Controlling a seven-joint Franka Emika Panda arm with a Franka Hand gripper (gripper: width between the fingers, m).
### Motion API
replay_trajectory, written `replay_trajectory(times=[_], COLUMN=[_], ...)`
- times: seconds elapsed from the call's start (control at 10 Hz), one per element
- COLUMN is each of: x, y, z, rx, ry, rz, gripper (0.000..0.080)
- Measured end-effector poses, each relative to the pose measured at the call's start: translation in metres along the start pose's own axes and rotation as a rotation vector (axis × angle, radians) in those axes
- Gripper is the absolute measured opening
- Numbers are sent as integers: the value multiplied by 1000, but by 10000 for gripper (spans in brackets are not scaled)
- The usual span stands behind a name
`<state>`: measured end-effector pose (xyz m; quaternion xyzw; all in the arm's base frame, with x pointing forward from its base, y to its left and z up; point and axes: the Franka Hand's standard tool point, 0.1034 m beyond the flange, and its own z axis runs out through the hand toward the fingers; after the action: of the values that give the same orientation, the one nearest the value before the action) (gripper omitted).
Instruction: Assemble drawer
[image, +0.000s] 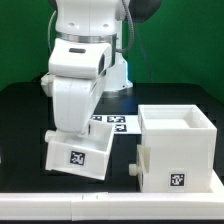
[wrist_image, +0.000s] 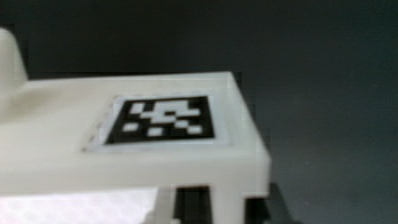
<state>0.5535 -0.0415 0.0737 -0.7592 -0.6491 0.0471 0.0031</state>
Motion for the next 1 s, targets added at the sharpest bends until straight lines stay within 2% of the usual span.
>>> replay_trajectory(times=[0.4,0.7,1.0], x=[14,13,16], y=[-9,-10,-13], z=[-4,-3,0], rx=[-8,-4,-15], ry=[24,24,39], rz=[-105,-104,-135], gripper=[35,35,35])
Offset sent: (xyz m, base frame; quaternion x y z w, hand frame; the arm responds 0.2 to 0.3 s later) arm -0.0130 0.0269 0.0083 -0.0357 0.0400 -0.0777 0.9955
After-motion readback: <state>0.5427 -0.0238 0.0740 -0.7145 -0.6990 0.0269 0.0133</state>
